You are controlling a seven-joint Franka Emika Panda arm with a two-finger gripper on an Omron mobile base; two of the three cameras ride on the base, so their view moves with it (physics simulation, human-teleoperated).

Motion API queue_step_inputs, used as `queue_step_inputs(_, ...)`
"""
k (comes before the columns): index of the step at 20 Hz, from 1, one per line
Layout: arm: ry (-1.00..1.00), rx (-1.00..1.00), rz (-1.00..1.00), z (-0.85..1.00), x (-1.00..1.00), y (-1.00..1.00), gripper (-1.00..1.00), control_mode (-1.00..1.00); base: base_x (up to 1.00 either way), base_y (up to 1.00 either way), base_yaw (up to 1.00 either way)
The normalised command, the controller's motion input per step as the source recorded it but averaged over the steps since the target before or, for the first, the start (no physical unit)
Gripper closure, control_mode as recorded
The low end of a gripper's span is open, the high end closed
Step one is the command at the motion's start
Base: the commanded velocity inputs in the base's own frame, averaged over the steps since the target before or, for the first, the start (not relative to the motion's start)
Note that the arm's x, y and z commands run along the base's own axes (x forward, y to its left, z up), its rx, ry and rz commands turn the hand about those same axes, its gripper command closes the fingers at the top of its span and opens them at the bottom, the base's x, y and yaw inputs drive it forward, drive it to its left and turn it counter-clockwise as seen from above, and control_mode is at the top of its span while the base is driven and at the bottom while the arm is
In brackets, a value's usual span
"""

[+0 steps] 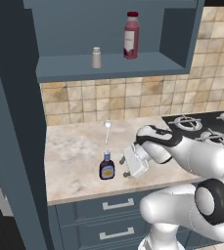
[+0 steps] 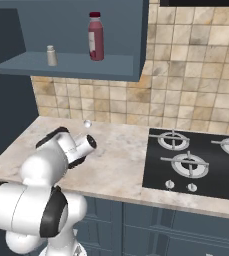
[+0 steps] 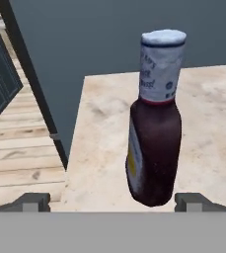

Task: Pick the shaker and condiment bottle from the counter and place them in the cabinet.

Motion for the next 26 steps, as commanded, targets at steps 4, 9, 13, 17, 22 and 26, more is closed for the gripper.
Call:
queue_step_inputs(4, 0.00, 0.17, 0.02, -0.01, 0.00, 0.00, -1.00, -1.00, 0.00, 0.00, 0.00)
queue_step_inputs(9, 0.04, 0.15, 0.01, 0.00, 0.03, 0.00, -1.00, -1.00, 0.00, 0.00, 0.00)
queue_step_inputs(13, 0.01, 0.02, 0.01, 0.00, 0.00, 0.00, -1.00, -1.00, 0.00, 0.00, 0.00)
queue_step_inputs(17, 0.02, 0.02, 0.00, 0.00, 0.09, 0.23, -1.00, -1.00, 0.00, 0.00, 0.00)
queue_step_inputs(22, 0.06, 0.02, 0.00, 0.00, 0.21, 0.25, -1.00, -1.00, 0.00, 0.00, 0.00)
queue_step_inputs(26, 0.07, 0.05, 0.00, 0.00, 0.24, 0.16, -1.00, -1.00, 0.00, 0.00, 0.00)
